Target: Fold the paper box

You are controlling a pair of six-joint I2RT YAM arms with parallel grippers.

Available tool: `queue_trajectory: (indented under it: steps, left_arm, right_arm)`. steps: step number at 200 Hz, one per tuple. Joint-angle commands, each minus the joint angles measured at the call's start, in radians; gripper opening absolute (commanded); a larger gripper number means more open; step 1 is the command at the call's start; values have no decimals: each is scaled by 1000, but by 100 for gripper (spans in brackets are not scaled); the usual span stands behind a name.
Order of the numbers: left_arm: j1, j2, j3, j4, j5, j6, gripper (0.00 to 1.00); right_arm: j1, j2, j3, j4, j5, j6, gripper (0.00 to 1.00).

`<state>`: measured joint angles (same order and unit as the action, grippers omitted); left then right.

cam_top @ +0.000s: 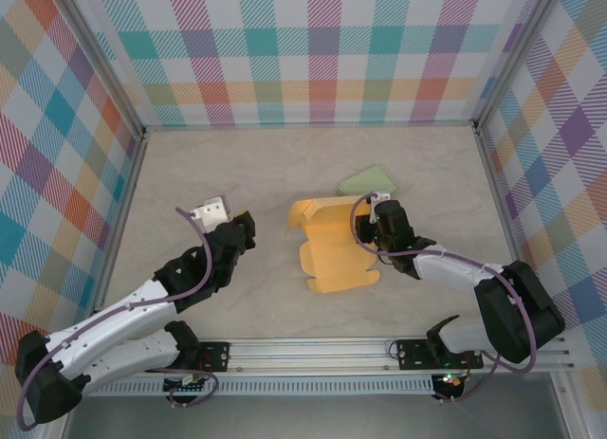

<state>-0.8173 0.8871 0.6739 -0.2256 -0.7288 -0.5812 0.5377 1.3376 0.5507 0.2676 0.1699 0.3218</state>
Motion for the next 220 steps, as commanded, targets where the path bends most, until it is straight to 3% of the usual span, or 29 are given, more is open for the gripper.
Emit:
queue_trajectory:
  steps: [1, 70, 128, 220]
  left_arm:
    - [58, 83, -13, 74, 95, 49, 42]
    - [74, 396, 72, 281, 300, 181, 44]
    - [67, 490, 80, 388, 476, 195, 44]
    - [-27, 565, 111, 447, 495, 263, 43]
  right_arm:
    - [5, -21, -12, 20, -17, 5, 0]
    - [6, -12, -5, 18, -13, 1, 0]
    - [5, -5, -3, 18, -10, 0, 0]
    - [7, -3, -3, 18, -13, -1, 0]
